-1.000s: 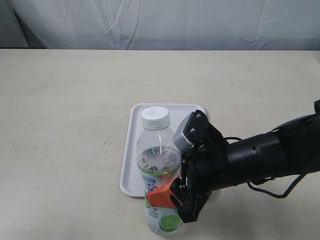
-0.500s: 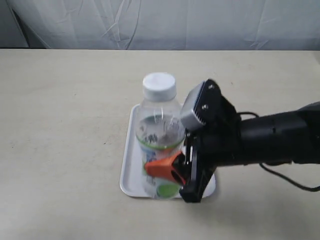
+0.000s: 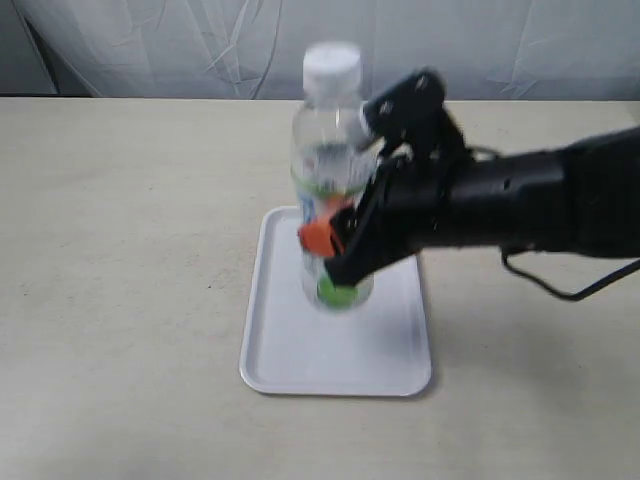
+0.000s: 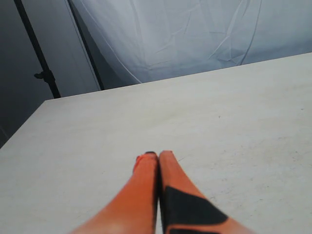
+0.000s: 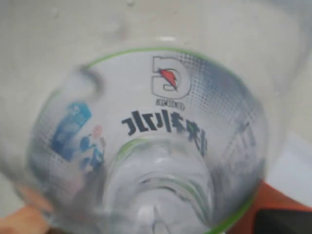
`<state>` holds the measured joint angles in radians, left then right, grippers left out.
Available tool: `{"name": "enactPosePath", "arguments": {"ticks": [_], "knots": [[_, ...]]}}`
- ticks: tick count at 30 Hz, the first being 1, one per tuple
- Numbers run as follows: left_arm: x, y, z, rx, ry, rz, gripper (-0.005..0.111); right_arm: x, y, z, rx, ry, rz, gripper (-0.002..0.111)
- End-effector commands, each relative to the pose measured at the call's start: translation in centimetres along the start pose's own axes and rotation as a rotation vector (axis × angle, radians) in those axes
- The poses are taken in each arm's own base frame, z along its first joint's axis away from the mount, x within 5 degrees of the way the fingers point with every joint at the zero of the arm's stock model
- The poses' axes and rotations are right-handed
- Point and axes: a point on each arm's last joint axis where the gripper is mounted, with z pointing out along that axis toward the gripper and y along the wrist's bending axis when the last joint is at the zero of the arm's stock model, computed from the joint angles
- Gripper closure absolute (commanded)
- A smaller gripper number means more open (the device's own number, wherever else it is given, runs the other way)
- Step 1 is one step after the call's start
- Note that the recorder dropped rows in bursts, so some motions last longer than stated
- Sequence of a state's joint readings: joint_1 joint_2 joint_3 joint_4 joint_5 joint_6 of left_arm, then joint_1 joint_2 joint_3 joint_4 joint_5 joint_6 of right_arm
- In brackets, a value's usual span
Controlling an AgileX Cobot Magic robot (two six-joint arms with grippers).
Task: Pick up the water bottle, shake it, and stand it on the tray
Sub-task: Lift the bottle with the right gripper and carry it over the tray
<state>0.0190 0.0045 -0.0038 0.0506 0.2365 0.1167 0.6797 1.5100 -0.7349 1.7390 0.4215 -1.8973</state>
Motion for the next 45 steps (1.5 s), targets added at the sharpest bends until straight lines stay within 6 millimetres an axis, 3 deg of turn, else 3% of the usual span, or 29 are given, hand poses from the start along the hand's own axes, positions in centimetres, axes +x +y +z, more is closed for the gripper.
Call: {"name": "enactPosePath", "arguments": {"ticks": [1, 6, 8, 10, 14, 15, 17, 19, 23, 26, 29, 34, 37, 42, 45], "knots": [[0.1, 0.0, 0.0, 0.001, -0.005, -0.007, 0.106, -1.1, 1.3, 0.1, -0.173, -0.070, 0.032, 0.109], [0.1, 0.0, 0.0, 0.001, -0.005, -0.007, 0.106, -7.5, 1.9, -5.0, -0.057, -0.296, -0.094, 0.109], [0.1, 0.0, 0.0, 0.001, -0.005, -0.007, 0.106, -8.2, 2.2, -6.2, -0.033, -0.330, -0.105, 0.109], [0.1, 0.0, 0.0, 0.001, -0.005, -0.007, 0.106, -6.7, 1.9, -5.6, -0.002, -0.279, -0.074, 0.109], [0.1, 0.0, 0.0, 0.001, -0.005, -0.007, 0.106, 0.2, 1.0, -1.7, 0.053, -0.010, 0.032, 0.109], [0.1, 0.0, 0.0, 0.001, -0.005, -0.007, 0.106, 1.1, 1.1, -1.3, 0.034, 0.020, 0.045, 0.109], [0.1, 0.0, 0.0, 0.001, -0.005, -0.007, 0.106, 0.9, 1.7, -1.4, -0.031, 0.001, 0.041, 0.109], [0.1, 0.0, 0.0, 0.001, -0.005, -0.007, 0.106, -1.4, 2.1, -2.6, -0.039, -0.087, 0.004, 0.109], [0.1, 0.0, 0.0, 0.001, -0.005, -0.007, 0.106, -7.5, 3.1, -7.0, -0.008, -0.322, -0.099, 0.109], [0.1, 0.0, 0.0, 0.001, -0.005, -0.007, 0.106, -9.1, 3.4, -8.9, 0.037, -0.390, -0.133, 0.109], [0.1, 0.0, 0.0, 0.001, -0.005, -0.007, 0.106, -6.7, 2.5, -6.9, 0.066, -0.286, -0.084, 0.109], [0.1, 0.0, 0.0, 0.001, -0.005, -0.007, 0.106, 0.6, 1.2, -1.3, 0.022, 0.005, 0.046, 0.109], [0.1, 0.0, 0.0, 0.001, -0.005, -0.007, 0.106, 1.5, 1.6, -0.3, -0.059, 0.034, 0.077, 0.109], [0.1, 0.0, 0.0, 0.001, -0.005, -0.007, 0.106, 1.0, 3.0, -0.4, -0.220, -0.017, 0.084, 0.109], [0.1, 0.0, 0.0, 0.001, -0.005, -0.007, 0.106, 1.0, 2.8, -0.4, -0.201, -0.012, 0.074, 0.109]]}}
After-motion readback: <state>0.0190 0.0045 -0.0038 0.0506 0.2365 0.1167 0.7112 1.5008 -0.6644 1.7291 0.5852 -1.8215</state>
